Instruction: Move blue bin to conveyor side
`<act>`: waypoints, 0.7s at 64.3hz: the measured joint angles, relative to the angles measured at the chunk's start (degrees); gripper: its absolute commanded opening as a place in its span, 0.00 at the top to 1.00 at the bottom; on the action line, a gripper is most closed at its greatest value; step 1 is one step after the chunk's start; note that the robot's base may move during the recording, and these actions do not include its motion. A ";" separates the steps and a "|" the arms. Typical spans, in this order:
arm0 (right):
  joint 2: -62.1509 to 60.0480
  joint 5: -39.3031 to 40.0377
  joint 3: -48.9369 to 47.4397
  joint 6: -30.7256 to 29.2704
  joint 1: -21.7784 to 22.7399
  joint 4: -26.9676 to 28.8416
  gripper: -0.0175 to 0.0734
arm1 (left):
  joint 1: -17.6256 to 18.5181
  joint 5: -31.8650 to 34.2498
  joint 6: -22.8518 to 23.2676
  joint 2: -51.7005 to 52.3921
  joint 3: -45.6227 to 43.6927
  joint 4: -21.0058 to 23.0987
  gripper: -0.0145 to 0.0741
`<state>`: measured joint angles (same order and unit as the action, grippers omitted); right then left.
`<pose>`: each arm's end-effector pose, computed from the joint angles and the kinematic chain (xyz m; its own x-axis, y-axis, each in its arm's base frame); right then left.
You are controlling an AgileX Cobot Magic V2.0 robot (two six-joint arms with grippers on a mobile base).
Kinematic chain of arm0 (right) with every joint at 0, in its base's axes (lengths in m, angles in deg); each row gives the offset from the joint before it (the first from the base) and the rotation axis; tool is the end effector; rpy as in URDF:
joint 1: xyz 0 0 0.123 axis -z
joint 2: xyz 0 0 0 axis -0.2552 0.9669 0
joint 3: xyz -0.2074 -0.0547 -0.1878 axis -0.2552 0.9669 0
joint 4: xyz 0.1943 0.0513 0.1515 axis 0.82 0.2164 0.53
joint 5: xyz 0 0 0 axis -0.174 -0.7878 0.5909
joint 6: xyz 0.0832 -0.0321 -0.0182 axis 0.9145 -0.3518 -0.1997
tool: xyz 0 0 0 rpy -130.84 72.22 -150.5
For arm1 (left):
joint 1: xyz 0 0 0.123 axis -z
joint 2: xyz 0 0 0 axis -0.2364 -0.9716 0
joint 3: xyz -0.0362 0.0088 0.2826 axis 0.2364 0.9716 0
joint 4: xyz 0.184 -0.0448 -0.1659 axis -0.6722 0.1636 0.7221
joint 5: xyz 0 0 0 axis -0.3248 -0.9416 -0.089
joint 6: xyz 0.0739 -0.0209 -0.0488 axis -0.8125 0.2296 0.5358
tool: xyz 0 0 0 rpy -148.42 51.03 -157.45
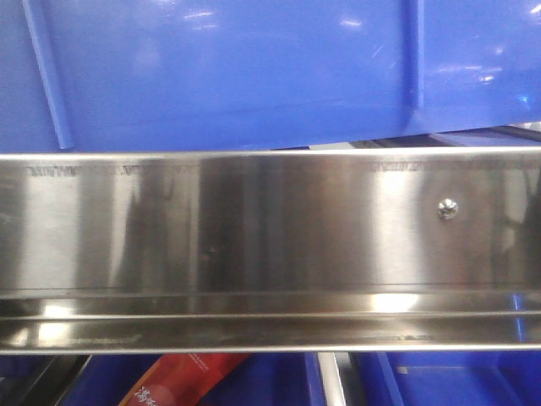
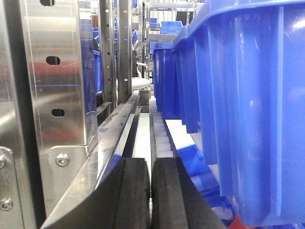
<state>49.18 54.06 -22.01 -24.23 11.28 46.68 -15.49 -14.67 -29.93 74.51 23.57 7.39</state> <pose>0.0564 0.0035 0.2111 0.0590 0.0339 -0.9977 -0.0639 0.9975 0.0301 0.0566 0.0017 0.2113 0.0686 0.0184 -0.9975 -0.0327 0.9993 0.0161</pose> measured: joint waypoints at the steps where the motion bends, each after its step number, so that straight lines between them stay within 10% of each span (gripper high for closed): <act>1: 0.00 0.00 0.00 0.00 0.00 0.00 0.91 | 0.00 0.00 0.00 0.00 0.00 0.00 0.82; 45: 0.00 0.00 0.00 0.00 0.00 0.00 0.91 | 0.00 0.00 0.00 0.00 0.00 0.00 0.82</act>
<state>49.18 54.06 -22.01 -24.23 11.28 46.68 -15.49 -14.67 -29.93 74.51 23.57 7.39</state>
